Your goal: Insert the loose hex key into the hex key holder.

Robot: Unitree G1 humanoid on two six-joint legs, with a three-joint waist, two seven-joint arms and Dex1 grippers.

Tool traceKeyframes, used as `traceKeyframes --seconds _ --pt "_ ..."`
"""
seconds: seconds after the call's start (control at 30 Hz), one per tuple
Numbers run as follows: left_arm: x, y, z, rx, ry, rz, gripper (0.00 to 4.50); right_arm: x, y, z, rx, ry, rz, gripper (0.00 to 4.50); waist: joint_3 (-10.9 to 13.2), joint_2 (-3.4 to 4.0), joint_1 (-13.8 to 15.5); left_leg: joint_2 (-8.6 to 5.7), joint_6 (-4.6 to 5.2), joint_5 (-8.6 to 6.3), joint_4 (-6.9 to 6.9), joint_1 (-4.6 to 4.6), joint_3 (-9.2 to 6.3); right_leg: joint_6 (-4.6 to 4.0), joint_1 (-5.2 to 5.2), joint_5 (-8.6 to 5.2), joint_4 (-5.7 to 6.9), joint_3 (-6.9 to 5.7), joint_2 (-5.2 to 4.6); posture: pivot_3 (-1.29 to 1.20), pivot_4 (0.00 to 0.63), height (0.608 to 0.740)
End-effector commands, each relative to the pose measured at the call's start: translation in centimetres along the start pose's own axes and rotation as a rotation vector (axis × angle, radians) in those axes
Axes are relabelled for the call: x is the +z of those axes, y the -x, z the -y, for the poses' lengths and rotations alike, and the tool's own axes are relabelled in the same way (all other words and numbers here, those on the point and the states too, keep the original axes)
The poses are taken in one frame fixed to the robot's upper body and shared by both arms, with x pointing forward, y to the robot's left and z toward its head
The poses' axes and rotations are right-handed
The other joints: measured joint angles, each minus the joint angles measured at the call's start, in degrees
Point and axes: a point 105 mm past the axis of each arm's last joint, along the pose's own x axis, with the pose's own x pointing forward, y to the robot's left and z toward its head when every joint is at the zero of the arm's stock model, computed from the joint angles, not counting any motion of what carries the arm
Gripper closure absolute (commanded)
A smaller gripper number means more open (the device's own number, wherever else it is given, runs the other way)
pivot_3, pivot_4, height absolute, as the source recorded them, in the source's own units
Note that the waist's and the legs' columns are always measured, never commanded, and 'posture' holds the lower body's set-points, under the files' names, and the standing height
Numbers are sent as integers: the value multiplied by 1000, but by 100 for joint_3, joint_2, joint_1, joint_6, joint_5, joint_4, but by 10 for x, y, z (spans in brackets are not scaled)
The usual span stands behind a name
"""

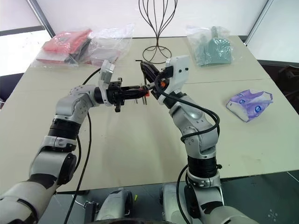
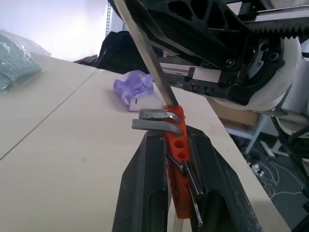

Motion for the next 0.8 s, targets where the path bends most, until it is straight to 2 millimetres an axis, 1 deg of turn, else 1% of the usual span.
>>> traceKeyframes --seconds 0.03,0.2,0.37,0.5,0.67,0.8 --pt "15 -1 5 -25 -45 30 4500 11 1 -4 20 16 48 4464 0 0 -1 0 0 0 0 0 0 0 0 0 0 0 0 0 150 740" --pt "21 -1 4 -10 -43 59 4500 8 2 -2 14 17 40 4464 0 0 -1 0 0 0 0 1 0 0 0 0 1 0 1 0 150 740" --pt "18 1 0 14 -51 47 4500 7 4 -2 13 14 40 4464 0 0 -1 0 0 0 1 1 0 0 0 0 1 0 0 0 150 740" --pt "18 -3 -2 18 -55 59 4500 5 4 -5 16 7 38 4464 0 0 1 0 0 0 1 1 0 0 0 0 3 0 0 0 150 740" --pt "27 -7 0 4 -40 104 4500 -2 7 -4 9 5 25 4464 0 0 2 0 0 0 3 1 0 0 1 0 3 0 0 0 150 740" --pt "36 -5 -2 15 -16 148 4500 -5 10 -3 7 22 21 4464 0 0 -4 0 0 0 3 2 0 0 1 0 5 1 1 0 150 740"
